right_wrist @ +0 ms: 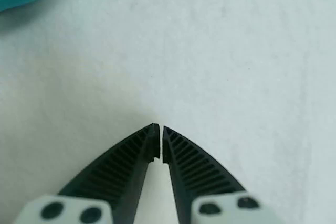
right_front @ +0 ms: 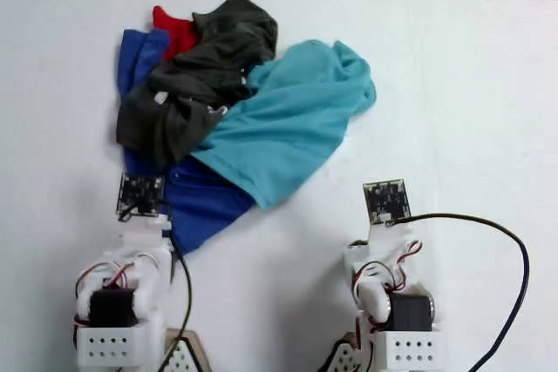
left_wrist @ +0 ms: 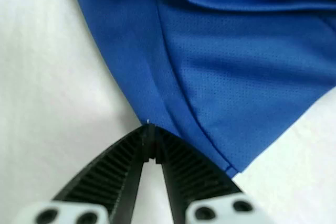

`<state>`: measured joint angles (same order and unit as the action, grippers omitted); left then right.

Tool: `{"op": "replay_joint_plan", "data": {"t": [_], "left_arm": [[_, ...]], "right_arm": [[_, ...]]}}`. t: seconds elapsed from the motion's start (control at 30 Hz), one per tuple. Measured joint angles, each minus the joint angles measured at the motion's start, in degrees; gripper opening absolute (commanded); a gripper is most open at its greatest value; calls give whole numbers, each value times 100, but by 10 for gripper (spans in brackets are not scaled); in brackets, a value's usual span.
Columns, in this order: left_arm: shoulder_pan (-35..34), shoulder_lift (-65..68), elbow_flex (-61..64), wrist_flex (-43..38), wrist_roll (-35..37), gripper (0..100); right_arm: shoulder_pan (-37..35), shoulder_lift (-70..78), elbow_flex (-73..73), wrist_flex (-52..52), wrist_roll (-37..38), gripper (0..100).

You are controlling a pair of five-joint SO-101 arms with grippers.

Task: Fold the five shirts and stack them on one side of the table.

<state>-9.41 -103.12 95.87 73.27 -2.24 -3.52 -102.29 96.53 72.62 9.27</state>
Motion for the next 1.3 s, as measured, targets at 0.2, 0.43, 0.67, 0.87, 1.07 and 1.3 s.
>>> {"op": "replay_joint_plan", "data": {"t": [0.2, 0.43, 0.67, 0.87, 1.07, 1.3], "left_arm": [[0, 0, 0, 0, 0, 27], [0, 0, 0, 0, 0, 27], [0, 0, 0, 0, 0, 27], [0, 0, 0, 0, 0, 27], [26, 0, 0, 0, 0, 27], [44, 0, 0, 0, 0, 27]], "right_arm": [[0, 0, 0, 0, 0, 22], [0, 0, 0, 0, 0, 22], [0, 0, 0, 0, 0, 22], [-149, 0, 0, 0, 0, 23], [-378, 0, 0, 0, 0, 22], [-712, 0, 0, 0, -18, 23]]}}
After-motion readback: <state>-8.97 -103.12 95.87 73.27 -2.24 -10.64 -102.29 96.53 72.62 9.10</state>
